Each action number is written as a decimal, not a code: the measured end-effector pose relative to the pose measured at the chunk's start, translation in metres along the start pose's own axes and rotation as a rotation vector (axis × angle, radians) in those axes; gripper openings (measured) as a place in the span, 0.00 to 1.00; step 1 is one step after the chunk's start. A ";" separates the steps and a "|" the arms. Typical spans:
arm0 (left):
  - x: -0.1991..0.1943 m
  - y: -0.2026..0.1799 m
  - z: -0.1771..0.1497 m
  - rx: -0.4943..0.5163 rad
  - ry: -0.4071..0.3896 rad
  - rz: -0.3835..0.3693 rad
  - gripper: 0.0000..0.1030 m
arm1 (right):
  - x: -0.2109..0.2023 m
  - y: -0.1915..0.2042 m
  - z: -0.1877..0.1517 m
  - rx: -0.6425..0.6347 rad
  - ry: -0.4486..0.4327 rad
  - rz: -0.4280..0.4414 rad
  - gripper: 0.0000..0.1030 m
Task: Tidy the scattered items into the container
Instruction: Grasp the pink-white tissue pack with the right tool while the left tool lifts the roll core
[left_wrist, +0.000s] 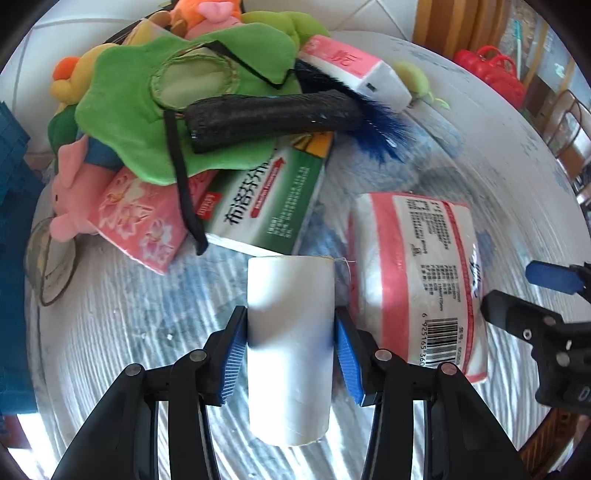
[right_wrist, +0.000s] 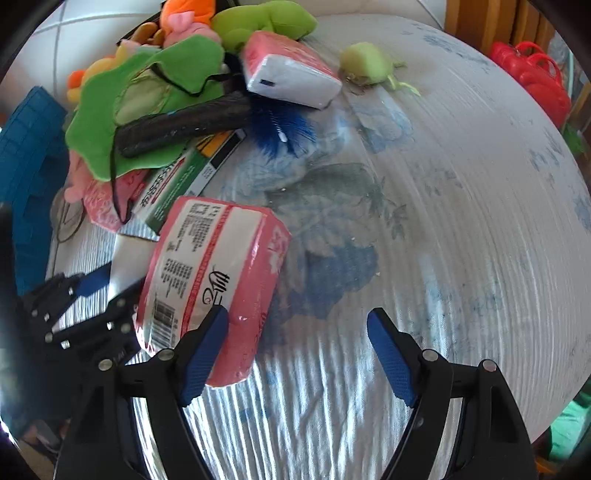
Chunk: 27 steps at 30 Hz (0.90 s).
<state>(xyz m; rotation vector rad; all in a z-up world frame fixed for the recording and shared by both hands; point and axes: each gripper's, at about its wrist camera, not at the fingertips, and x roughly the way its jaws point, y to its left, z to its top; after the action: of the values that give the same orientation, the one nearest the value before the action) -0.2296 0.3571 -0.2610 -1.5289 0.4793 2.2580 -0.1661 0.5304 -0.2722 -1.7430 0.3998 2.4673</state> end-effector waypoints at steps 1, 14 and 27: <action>0.002 0.003 -0.002 -0.012 0.000 0.003 0.44 | -0.004 0.005 0.001 -0.005 -0.013 0.003 0.76; -0.002 0.049 -0.023 -0.082 -0.007 0.034 0.44 | 0.033 0.072 0.030 0.022 0.008 -0.021 0.96; 0.005 0.042 -0.018 -0.059 -0.021 -0.033 0.44 | 0.032 0.061 0.015 0.087 -0.003 -0.087 0.80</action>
<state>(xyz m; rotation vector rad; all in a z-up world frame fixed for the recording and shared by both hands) -0.2371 0.3120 -0.2691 -1.5280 0.3823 2.2800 -0.2045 0.4731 -0.2879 -1.6863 0.4161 2.3555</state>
